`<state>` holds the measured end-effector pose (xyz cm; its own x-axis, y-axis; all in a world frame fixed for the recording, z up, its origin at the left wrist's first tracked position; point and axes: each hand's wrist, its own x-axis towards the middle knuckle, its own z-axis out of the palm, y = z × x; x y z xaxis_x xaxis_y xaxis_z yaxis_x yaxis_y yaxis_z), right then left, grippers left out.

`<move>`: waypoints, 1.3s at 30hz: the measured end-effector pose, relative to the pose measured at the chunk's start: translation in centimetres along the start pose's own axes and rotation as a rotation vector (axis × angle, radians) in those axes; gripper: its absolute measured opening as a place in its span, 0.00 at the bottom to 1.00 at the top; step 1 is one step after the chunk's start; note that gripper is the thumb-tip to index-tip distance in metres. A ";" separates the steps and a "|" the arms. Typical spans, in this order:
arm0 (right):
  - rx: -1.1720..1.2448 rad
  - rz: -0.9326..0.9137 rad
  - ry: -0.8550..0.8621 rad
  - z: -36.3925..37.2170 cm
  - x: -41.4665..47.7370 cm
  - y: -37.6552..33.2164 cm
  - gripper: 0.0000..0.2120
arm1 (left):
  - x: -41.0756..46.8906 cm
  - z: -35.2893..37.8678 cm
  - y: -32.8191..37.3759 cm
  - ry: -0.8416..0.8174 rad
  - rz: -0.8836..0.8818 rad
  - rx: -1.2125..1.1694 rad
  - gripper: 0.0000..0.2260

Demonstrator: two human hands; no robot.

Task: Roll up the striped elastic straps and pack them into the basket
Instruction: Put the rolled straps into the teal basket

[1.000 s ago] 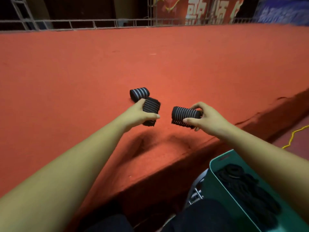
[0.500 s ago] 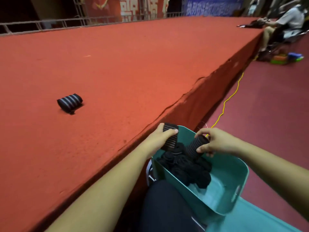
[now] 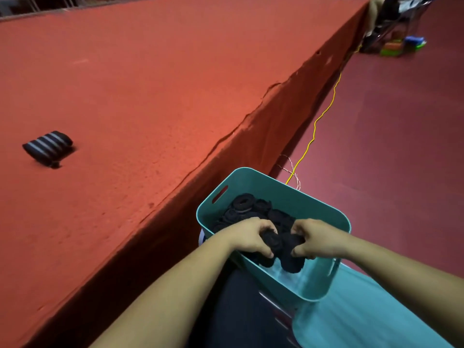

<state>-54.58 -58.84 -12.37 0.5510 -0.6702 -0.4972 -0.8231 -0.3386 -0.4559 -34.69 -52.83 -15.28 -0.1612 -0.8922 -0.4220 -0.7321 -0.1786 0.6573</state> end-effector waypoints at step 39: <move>-0.068 0.152 0.202 -1.1 4.5 -3.3 0.11 | -4.3 -8.7 -2.8 0.369 -0.032 -0.031 0.06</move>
<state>-49.53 -61.40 -12.28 0.3877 -0.8326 -0.3956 -0.9054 -0.2632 -0.3332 -26.19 -52.15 -9.88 0.1153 -0.9744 -0.1932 -0.7113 -0.2167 0.6686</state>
